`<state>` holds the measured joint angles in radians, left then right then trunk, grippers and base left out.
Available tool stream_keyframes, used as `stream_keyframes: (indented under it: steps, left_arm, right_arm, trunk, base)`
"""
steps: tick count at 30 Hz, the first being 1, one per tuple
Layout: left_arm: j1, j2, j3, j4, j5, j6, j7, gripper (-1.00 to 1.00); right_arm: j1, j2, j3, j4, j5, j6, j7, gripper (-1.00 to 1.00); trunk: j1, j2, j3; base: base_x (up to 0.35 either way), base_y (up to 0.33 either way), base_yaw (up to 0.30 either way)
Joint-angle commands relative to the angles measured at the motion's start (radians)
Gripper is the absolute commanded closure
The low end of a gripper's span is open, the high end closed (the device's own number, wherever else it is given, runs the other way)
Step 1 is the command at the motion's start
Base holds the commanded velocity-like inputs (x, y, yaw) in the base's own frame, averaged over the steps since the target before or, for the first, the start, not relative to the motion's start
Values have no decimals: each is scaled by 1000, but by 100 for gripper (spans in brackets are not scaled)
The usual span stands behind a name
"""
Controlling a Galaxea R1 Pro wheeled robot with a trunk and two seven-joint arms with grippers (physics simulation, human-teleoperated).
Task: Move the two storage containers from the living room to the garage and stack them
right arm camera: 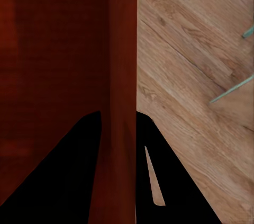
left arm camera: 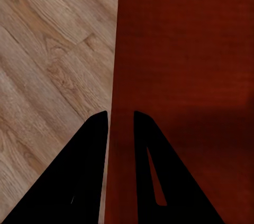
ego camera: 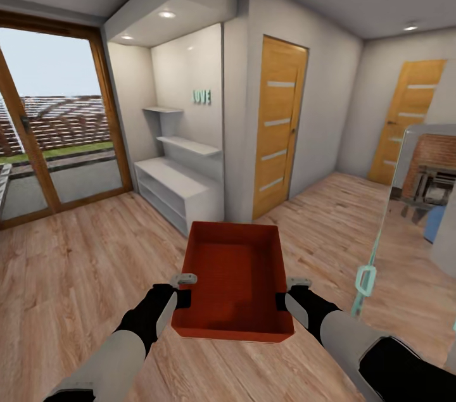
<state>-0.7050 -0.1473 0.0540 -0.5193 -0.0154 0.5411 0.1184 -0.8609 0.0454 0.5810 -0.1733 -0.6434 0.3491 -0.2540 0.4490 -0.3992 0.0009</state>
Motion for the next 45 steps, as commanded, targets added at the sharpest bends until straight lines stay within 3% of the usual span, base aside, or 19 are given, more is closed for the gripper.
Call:
stream_keyframes:
  steps: [1,26,45]
  left_arm:
    - [-1,5,9,-1,-12,6,6,100]
    - [-1,5,10,-1,-11,6,6,100]
    - [-1,5,10,-1,-11,6,6,100]
  right_arm:
    - [0,-1,53,-5,-32,1,-2,100]
    - [0,-1,53,-5,-32,1,-2,100]
    - [0,-1,53,-5,-32,1,-4,100]
  trunk:
    - [1,-1,0]
    - [1,-1,0]
    - [1,-1,0]
  base:
    - [322,0,0]
    - [322,0,-6]
    - [322,0,-230]
